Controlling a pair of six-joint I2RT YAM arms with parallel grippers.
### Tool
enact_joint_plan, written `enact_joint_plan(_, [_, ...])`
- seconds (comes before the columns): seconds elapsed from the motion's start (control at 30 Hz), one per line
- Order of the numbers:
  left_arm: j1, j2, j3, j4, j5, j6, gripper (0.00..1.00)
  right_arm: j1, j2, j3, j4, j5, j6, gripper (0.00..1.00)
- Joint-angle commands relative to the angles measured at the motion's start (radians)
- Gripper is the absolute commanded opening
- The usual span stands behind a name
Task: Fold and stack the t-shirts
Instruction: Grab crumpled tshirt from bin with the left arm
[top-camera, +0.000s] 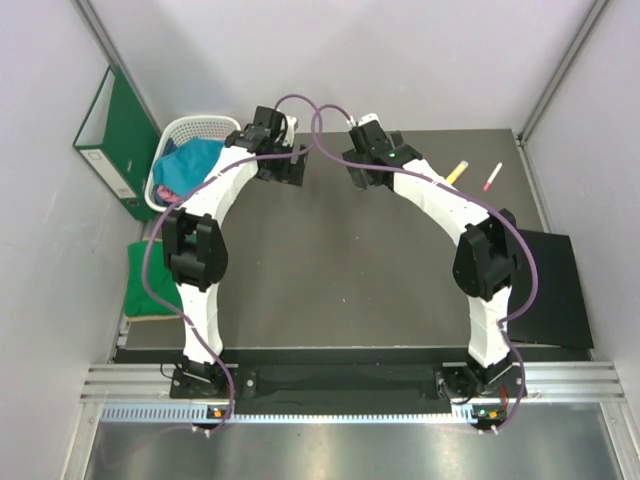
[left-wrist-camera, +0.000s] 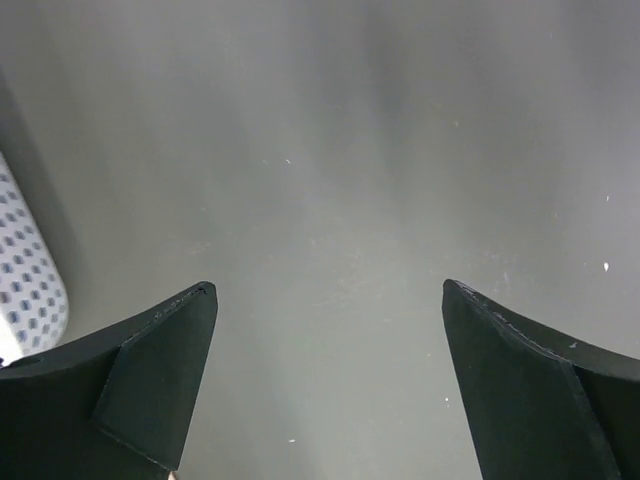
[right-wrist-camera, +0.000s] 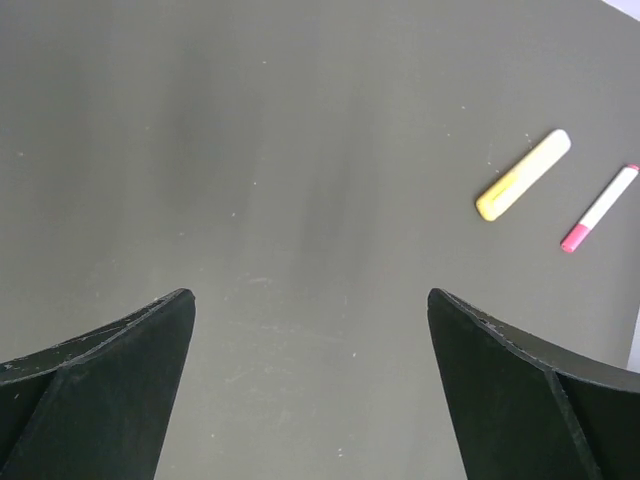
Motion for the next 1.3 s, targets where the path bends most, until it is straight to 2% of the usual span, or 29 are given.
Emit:
enact_joint_plan(0.0, [-0.001, -0.008, 0.126, -0.008, -0.062, 0.016, 0.99, -0.001, -0.002, 0.067, 0.011, 0.05, -0.006, 1.0])
enact_joint_plan(0.2, [0.029, -0.003, 0.209, 0.009, -0.192, 0.001, 0.99, -0.03, 0.004, 0.079, 0.002, 0.047, 0.047, 1.0])
enact_joint_plan(0.27, [0.059, 0.001, 0.228, 0.018, -0.188, -0.019, 0.99, -0.07, -0.002, 0.07, -0.007, 0.015, 0.083, 1.0])
enact_joint_plan(0.37, [0.175, 0.01, 0.243, 0.023, -0.147, -0.085, 0.99, -0.147, -0.027, 0.032, -0.006, -0.075, 0.164, 1.0])
enact_joint_plan(0.4, [0.206, 0.012, 0.241, 0.03, -0.066, -0.129, 0.99, -0.185, -0.045, 0.02, -0.003, -0.096, 0.194, 1.0])
enact_joint_plan(0.47, [0.291, 0.026, 0.243, 0.047, -0.001, -0.174, 0.99, -0.209, -0.068, -0.023, 0.014, -0.129, 0.205, 1.0])
enact_joint_plan(0.67, [0.485, 0.166, 0.405, -0.061, 0.082, -0.294, 0.98, -0.242, -0.073, -0.075, 0.004, -0.14, 0.212, 0.99])
enact_joint_plan(0.93, [0.53, 0.294, 0.449, -0.164, 0.068, -0.314, 0.96, -0.245, -0.053, -0.071, -0.004, -0.168, 0.221, 1.0])
enact_joint_plan(0.97, [0.528, 0.308, 0.444, -0.164, 0.09, -0.315, 0.93, -0.245, -0.045, -0.065, -0.004, -0.171, 0.221, 1.0])
enact_joint_plan(1.0, [0.53, 0.314, 0.438, -0.163, 0.097, -0.317, 0.85, -0.248, -0.042, -0.054, -0.007, -0.175, 0.221, 1.0])
enact_joint_plan(1.1, [0.528, 0.339, 0.435, -0.169, 0.116, -0.325, 0.82, -0.257, -0.031, -0.045, -0.013, -0.198, 0.224, 1.0])
enact_joint_plan(1.17, [0.53, 0.357, 0.435, -0.178, 0.113, -0.323, 0.73, -0.263, -0.033, -0.045, -0.012, -0.208, 0.23, 1.0])
enact_joint_plan(1.2, [0.53, 0.362, 0.436, -0.178, 0.114, -0.32, 0.64, -0.268, -0.033, -0.049, -0.013, -0.212, 0.235, 1.0])
enact_joint_plan(1.23, [0.53, 0.365, 0.436, -0.183, 0.116, -0.318, 0.4, -0.271, -0.034, -0.052, -0.012, -0.218, 0.236, 1.0])
enact_joint_plan(1.27, [0.53, 0.368, 0.435, -0.178, 0.12, -0.318, 0.25, -0.272, -0.037, -0.054, -0.01, -0.218, 0.236, 1.0])
